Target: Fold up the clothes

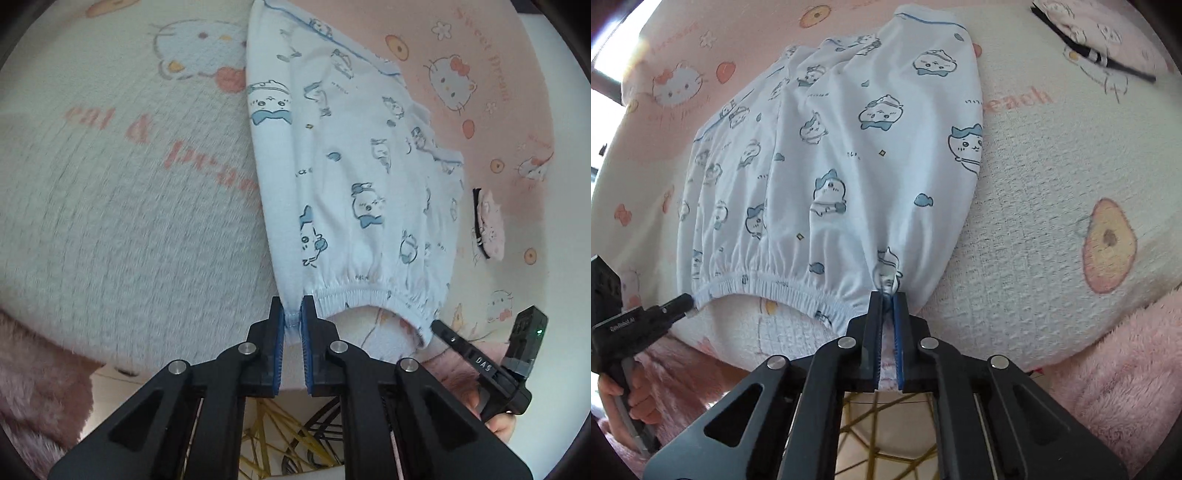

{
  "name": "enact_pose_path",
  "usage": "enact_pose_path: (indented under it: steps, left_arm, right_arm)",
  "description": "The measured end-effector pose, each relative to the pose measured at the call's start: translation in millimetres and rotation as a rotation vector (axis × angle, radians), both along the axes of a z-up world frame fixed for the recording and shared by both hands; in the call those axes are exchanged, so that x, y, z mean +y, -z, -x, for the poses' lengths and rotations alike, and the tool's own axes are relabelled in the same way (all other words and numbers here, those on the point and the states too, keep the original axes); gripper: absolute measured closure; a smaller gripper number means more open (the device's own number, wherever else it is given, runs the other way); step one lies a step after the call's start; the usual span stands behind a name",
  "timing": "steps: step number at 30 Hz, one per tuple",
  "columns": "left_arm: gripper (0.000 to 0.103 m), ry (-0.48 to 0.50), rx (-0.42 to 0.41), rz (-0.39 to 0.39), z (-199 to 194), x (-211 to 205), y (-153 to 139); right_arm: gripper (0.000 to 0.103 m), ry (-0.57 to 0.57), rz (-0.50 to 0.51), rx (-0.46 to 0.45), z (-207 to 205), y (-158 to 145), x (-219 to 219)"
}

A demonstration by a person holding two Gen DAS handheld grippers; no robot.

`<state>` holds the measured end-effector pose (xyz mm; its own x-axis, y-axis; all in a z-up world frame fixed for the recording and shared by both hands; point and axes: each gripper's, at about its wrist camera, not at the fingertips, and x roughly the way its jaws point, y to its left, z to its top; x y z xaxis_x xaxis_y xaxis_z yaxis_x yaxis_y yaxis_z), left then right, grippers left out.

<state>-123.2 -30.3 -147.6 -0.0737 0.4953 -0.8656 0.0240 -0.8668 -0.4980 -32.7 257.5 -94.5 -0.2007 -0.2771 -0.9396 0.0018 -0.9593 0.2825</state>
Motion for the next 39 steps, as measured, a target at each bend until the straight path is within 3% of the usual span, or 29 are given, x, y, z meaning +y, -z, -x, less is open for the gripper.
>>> enact_pose_path:
  steps: [3, 6, 7, 9, 11, 13, 15, 18, 21, 24, 25, 28, 30, 32, 33, 35, 37, 39]
  left_arm:
    - [0.094, -0.004, -0.022, -0.020, -3.0, -5.4, 7.0]
    - [0.092, 0.023, -0.032, 0.014, -4.6, -5.8, 13.5]
    - [0.089, 0.026, -0.036, 0.019, -4.3, -5.6, 15.2]
    - [0.085, 0.004, -0.032, -0.006, -1.6, -8.9, 14.1]
    - [0.084, -0.015, 0.001, -0.017, 1.5, -12.6, 6.7]
    - [0.084, -0.008, 0.069, 0.016, 5.5, -12.7, -4.4]
    - [0.084, 0.004, 0.108, 0.052, 8.6, -10.3, -10.5]
    - [0.084, -0.008, 0.110, 0.107, 9.4, -6.9, -10.0]
    - [0.083, 0.021, 0.210, 0.202, 2.9, 2.5, -33.4]
    - [0.050, 0.130, 0.311, 0.187, 3.0, 25.5, -56.6]
    - [0.050, 0.166, 0.322, 0.165, 4.7, 33.6, -59.3]
    - [0.050, 0.286, 0.337, 0.213, 15.1, 70.1, -54.3]
    - [0.050, 0.360, 0.344, 0.264, 20.5, 92.4, -47.8]
    - [0.050, 0.421, 0.302, 0.325, 25.2, 109.6, -31.0]
    - [0.050, 0.433, 0.259, 0.350, 25.2, 110.2, -19.8]
    - [0.050, 0.453, 0.169, 0.400, 24.6, 109.4, 3.2]
    - [0.050, 0.449, 0.162, 0.389, 20.1, 103.3, 4.3]
    - [0.050, 0.451, 0.156, 0.336, 24.5, 102.9, -6.5]
  right_arm:
    - [0.100, -0.012, -0.031, 0.013, -7.7, -7.0, 12.5]
    - [0.096, -0.016, 0.078, -0.019, -8.9, -4.7, 21.1]
    - [0.090, -0.011, 0.112, -0.030, -8.5, -1.7, 21.9]
    - [0.060, -0.001, 0.163, -0.043, -7.2, 3.8, 20.4]
    - [0.060, -0.001, 0.170, -0.031, -6.8, 6.6, 17.7]
    - [0.062, -0.036, 0.114, 0.006, -5.7, 6.1, 7.7]
    - [0.086, -0.093, 0.017, 0.053, -6.9, 2.9, -2.9]
    - [0.089, -0.126, -0.036, 0.070, -10.1, 1.9, -5.6]
    - [0.090, -0.125, -0.052, 0.056, -11.5, 2.6, -4.3]
    - [0.088, -0.121, -0.057, 0.032, -8.0, 7.3, -12.4]
    - [0.087, -0.111, -0.060, 0.050, -7.9, 3.4, -11.7]
    - [0.086, -0.078, -0.067, 0.111, -7.7, -10.4, -8.4]
    - [0.085, -0.057, -0.127, 0.192, -7.4, -24.1, -5.8]
    - [0.082, -0.049, -0.148, 0.229, -5.3, -29.6, -2.9]
    - [0.077, -0.051, -0.134, 0.200, -2.7, -24.1, -1.7]
    - [0.076, -0.053, -0.104, 0.108, -1.7, -9.5, 6.3]
    - [0.076, -0.052, -0.076, -0.015, -6.5, 7.5, 21.6]
    - [0.076, -0.006, 0.003, -0.020, -7.4, 0.9, 38.9]
